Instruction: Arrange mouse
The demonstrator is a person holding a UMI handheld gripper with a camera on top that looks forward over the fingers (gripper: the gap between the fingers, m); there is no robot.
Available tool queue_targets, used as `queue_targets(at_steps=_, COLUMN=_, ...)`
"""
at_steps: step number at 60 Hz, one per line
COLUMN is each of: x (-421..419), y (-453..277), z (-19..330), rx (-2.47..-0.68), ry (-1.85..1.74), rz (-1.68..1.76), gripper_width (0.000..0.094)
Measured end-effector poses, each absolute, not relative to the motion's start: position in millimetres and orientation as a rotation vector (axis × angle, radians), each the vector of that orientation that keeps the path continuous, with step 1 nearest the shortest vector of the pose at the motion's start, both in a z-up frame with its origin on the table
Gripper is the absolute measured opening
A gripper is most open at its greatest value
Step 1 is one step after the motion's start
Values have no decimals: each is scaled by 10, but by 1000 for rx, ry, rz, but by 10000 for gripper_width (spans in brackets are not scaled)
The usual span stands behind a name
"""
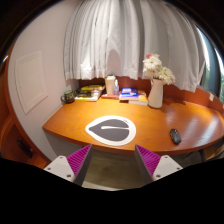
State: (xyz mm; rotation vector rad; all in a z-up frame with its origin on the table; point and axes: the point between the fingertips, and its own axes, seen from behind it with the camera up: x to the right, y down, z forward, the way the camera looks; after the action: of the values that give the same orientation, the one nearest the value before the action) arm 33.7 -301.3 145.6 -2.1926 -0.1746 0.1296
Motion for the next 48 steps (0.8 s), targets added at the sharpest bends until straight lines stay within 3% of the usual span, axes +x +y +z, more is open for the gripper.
queue_targets(at_steps=7, x=968, y=-3109, z=876, rx=-2285, ry=-103, rz=82, gripper_width=843)
queue_targets(at_steps=14, x=1675, y=-3061, z=514, rx=-2350, ry=1, rz=21, gripper_width=846)
queue_targets(at_steps=29, x=2969, y=-2439, z=215, rx=-2384, ry=117, rz=-80, gripper_width=829)
queue_targets(at_steps=48, x=3492, y=-1375, z=-101, rx=-2385, ry=62, rz=-30, gripper_width=789)
